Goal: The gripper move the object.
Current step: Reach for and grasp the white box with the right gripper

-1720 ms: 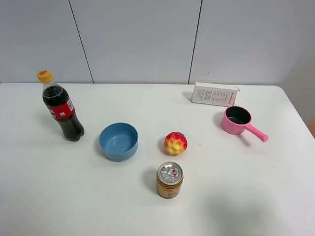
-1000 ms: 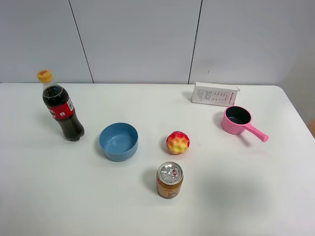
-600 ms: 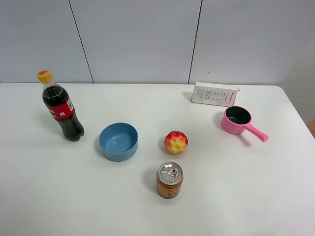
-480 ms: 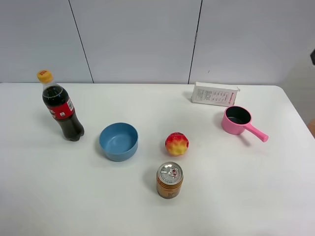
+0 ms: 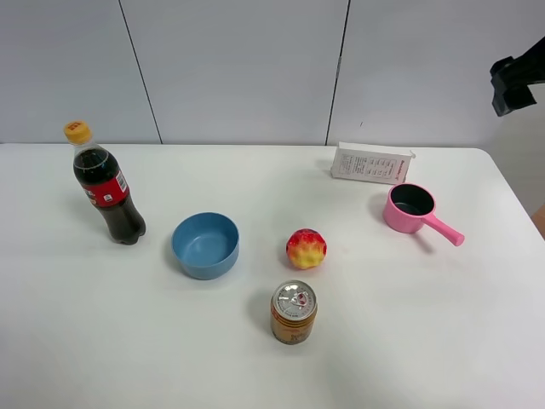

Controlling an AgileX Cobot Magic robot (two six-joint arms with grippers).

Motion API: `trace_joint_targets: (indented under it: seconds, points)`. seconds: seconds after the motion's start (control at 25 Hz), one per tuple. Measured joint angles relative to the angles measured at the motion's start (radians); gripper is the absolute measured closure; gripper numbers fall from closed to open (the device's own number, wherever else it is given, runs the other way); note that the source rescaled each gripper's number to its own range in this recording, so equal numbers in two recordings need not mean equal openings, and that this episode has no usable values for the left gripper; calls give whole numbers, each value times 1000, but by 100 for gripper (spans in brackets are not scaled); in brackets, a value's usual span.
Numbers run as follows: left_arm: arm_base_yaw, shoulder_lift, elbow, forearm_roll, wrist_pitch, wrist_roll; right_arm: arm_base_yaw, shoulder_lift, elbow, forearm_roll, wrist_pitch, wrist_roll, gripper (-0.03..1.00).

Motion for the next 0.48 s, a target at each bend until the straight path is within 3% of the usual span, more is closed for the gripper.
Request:
trace_joint_targets:
  seconds: [0.28,0.48]
  points:
    - [0,0,0,0,0,0,-169,12,-1,212,-67,28,-3]
    - [0,0,0,0,0,0,-208,12,-2,294,-73,44,-3]
